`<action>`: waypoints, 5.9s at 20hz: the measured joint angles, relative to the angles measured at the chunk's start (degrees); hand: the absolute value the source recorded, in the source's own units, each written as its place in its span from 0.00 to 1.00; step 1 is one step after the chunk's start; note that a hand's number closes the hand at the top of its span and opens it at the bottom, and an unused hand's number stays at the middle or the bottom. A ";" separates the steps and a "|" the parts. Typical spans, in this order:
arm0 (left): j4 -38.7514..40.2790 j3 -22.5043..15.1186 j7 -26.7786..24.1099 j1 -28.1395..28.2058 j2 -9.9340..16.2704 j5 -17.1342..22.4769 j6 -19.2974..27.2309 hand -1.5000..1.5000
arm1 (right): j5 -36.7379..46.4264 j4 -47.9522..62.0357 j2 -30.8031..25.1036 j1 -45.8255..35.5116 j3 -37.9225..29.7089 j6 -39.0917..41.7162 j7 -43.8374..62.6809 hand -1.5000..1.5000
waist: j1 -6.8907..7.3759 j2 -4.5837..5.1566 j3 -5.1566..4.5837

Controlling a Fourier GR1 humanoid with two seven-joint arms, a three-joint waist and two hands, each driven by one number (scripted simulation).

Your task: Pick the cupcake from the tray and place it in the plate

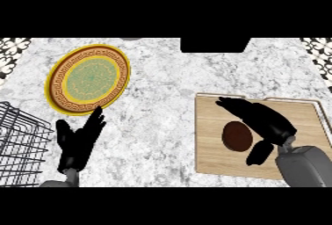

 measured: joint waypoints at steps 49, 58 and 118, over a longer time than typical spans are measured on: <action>1.76 0.84 -1.35 -1.25 -3.65 -4.28 -2.99 0.50 | -37.91 18.25 21.05 -27.24 31.56 -44.19 -8.38 1.00 | 2.95 0.54 0.01; 2.01 -0.22 -0.79 -3.15 -4.11 -4.51 -4.16 0.50 | -48.54 37.92 21.06 -41.06 27.90 -55.06 -17.01 1.00 | 6.24 1.56 -0.03; 1.95 -1.31 -0.05 -5.91 -5.15 -5.84 -4.32 0.50 | -61.74 80.74 13.90 -57.65 23.20 -8.18 -38.75 0.00 | 8.74 3.69 0.09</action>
